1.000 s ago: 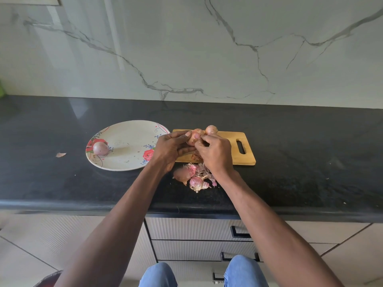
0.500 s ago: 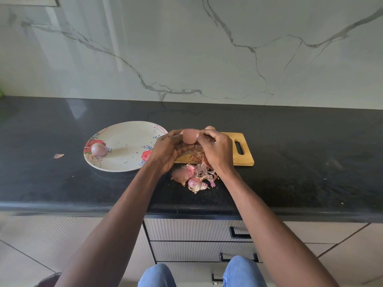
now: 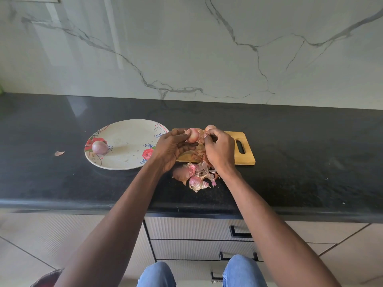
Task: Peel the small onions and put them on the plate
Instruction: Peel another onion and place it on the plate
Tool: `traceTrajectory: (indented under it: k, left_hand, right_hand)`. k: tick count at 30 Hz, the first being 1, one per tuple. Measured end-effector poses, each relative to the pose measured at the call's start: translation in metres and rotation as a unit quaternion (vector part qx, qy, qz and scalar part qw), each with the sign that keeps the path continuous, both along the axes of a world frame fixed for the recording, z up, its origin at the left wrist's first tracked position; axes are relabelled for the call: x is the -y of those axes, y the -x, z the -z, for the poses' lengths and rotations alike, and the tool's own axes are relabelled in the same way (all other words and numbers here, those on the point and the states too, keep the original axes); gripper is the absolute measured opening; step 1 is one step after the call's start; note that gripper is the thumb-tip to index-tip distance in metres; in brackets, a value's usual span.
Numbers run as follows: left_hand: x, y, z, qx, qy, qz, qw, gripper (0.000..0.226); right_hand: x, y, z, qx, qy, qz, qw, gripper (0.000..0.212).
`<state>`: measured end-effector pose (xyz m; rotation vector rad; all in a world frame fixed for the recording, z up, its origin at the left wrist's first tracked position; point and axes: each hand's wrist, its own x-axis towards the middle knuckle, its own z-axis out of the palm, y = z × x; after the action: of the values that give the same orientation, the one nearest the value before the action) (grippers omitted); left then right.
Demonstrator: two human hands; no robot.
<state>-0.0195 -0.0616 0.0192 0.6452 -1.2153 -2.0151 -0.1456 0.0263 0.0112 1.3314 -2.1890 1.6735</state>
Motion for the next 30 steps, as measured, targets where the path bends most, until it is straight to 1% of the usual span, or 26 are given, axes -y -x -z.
traceTrajectory:
  k: [3, 6, 8, 9, 11, 13, 16, 19, 21, 23, 24, 27, 30]
  left_hand:
    - [0.001, 0.0, 0.0, 0.005, -0.007, -0.014, 1.0, 0.023]
    - [0.001, 0.001, 0.0, 0.016, -0.002, -0.021, 1.0, 0.019]
    - [0.001, 0.001, 0.0, 0.025, 0.009, -0.025, 0.999, 0.015]
    - [0.001, 0.001, 0.001, 0.029, 0.021, -0.028, 0.999, 0.015]
    - [0.002, 0.001, 0.003, 0.029, 0.05, -0.028, 0.998, 0.016]
    - [0.002, 0.001, 0.006, 0.026, 0.067, -0.025, 0.997, 0.017]
    - [0.0, 0.003, 0.008, 0.041, 0.095, -0.031, 0.994, 0.023]
    - [-0.001, 0.003, 0.009, 0.063, 0.134, -0.038, 0.988, 0.03]
    - [-0.002, 0.003, 0.009, 0.073, 0.155, -0.036, 0.985, 0.032]
    - [-0.002, 0.002, 0.009, 0.078, 0.162, -0.035, 0.983, 0.032]
    - [-0.002, 0.002, 0.008, 0.078, 0.164, -0.037, 0.983, 0.032]
    - [-0.002, 0.002, 0.008, 0.08, 0.164, -0.038, 0.983, 0.03]
    - [-0.003, 0.002, 0.008, 0.061, 0.135, -0.022, 0.989, 0.023]
  right_hand:
    - [0.001, 0.004, 0.002, 0.002, -0.03, 0.024, 0.999, 0.01]
    - [0.0, 0.002, 0.004, -0.034, -0.074, 0.015, 0.997, 0.02]
    - [-0.001, 0.001, 0.004, -0.049, -0.046, 0.007, 0.998, 0.015]
    - [-0.002, 0.0, 0.003, -0.034, -0.021, -0.002, 0.999, 0.013]
    - [-0.003, 0.0, 0.0, 0.009, 0.003, -0.034, 0.999, 0.018]
    - [-0.002, -0.001, -0.001, 0.018, 0.001, -0.056, 0.998, 0.027]
    - [-0.002, -0.004, 0.001, 0.011, 0.006, -0.053, 0.998, 0.031]
    - [-0.001, -0.007, 0.005, -0.01, 0.015, -0.048, 0.999, 0.024]
    - [0.0, -0.006, 0.009, -0.048, 0.03, -0.038, 0.998, 0.033]
    - [0.001, -0.005, 0.01, -0.084, 0.04, -0.026, 0.995, 0.045]
    - [0.002, -0.005, 0.011, -0.099, 0.041, -0.023, 0.994, 0.047]
    - [0.005, -0.004, 0.014, -0.118, 0.041, -0.011, 0.992, 0.047]
    - [0.006, -0.003, 0.013, -0.089, 0.046, -0.009, 0.995, 0.043]
